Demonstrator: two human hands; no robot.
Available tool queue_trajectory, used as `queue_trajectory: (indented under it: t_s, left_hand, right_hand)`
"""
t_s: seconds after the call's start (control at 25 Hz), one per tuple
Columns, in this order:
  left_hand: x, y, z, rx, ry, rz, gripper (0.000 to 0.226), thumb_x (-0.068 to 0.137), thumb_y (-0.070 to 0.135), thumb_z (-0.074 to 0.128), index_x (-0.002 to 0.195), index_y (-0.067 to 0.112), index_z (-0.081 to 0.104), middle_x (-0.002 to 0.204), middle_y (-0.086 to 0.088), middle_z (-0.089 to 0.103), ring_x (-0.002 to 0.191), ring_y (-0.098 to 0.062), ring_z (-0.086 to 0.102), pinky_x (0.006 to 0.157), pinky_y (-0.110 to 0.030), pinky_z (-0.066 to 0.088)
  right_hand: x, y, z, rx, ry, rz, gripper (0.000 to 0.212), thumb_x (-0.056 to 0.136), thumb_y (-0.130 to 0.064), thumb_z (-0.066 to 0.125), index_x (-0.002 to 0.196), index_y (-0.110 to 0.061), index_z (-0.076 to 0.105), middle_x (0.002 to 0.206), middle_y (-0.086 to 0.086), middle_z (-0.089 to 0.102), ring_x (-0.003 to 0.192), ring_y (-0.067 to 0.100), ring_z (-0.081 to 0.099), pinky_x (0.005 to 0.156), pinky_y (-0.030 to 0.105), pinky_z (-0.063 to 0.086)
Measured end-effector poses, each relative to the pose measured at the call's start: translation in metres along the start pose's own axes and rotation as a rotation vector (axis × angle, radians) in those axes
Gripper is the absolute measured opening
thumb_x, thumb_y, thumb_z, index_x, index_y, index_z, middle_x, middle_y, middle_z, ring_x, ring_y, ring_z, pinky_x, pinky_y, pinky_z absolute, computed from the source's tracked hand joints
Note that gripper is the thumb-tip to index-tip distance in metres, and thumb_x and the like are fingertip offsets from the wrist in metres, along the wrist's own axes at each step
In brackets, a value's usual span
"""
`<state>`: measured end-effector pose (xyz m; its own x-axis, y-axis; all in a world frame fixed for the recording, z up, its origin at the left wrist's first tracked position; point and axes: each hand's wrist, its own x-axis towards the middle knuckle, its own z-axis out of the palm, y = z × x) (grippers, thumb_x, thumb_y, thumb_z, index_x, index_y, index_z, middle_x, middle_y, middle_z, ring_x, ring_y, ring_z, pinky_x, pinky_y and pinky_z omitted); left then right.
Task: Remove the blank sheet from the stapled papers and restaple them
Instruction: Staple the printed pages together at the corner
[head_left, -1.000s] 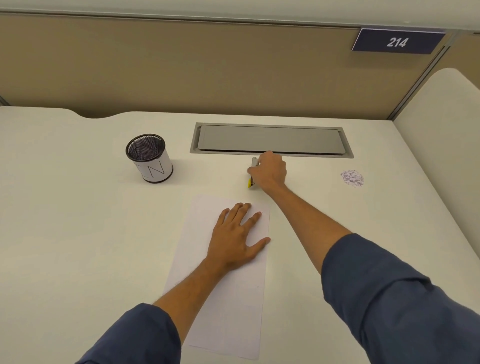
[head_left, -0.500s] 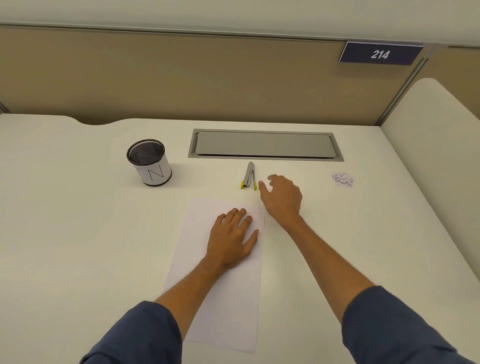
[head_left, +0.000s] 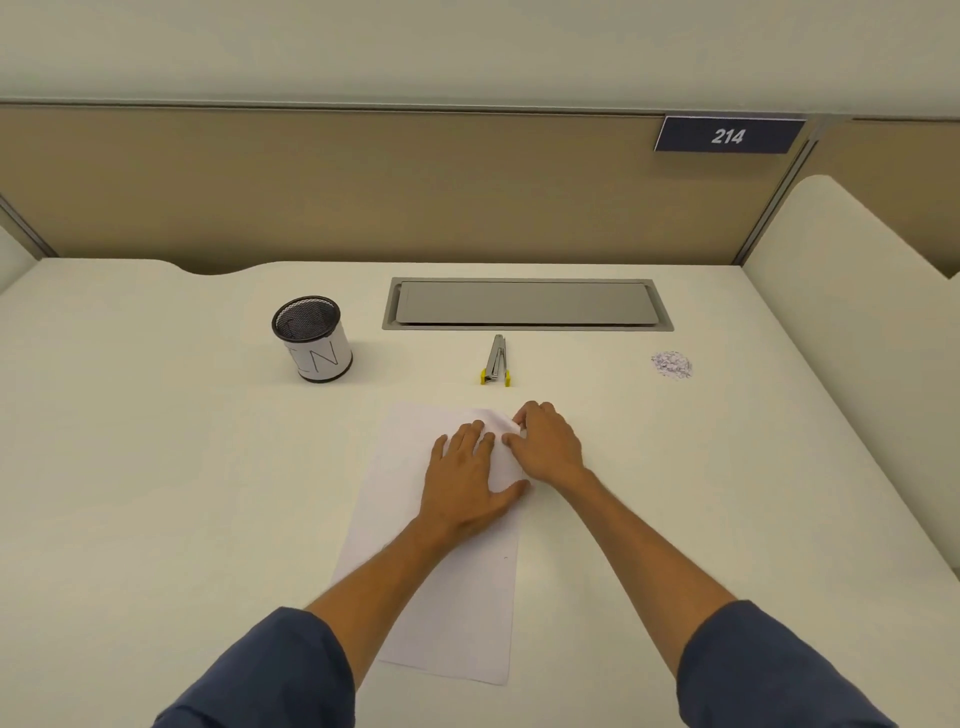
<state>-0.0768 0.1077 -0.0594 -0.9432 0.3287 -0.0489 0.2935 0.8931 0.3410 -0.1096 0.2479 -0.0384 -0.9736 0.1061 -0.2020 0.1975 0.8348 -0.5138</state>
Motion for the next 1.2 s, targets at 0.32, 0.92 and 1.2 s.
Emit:
queue_trajectory:
  t_s: [0.32,0.92,1.2]
  left_hand:
    - [-0.037,0.024,-0.022,-0.033,0.101,-0.210,0.070,0.092,0.041,0.050,0.151,0.015,0.023,0.156,-0.007,0.032,0.138,-0.026,0.036,0.104,-0.038,0.040]
    - [-0.062,-0.012,-0.211,-0.391,0.088,0.071,0.020,0.090,0.008,0.049,0.095,0.016,0.067,0.091,0.003,0.070,0.077,-0.015,0.070,0.065,-0.034,0.060]
    - [-0.051,-0.089,-0.217,-0.484,-0.241,-0.202,0.033,0.075,0.036,0.082,0.100,0.019,0.071,0.092,0.007,0.076,0.088,-0.017,0.071,0.076,-0.026,0.050]
  right_hand:
    - [-0.034,-0.024,-0.025,0.762,0.036,0.073,0.037,0.081,-0.020,0.075,0.113,-0.016,0.055,0.095,0.010,0.070,0.076,0.017,0.065,0.062,0.026,0.054]
    - [-0.086,-0.039,-0.093,0.717,-0.230,-0.393,0.023,0.087,-0.021,0.070,0.107,-0.010,0.071,0.100,0.004,0.074,0.086,0.017,0.072,0.074,0.027,0.057]
    - [-0.089,-0.010,-0.089,1.017,-0.193,-0.134,0.022,0.086,-0.015,0.069,0.106,-0.004,0.071,0.100,0.014,0.074,0.082,0.028,0.072,0.071,0.035,0.059]
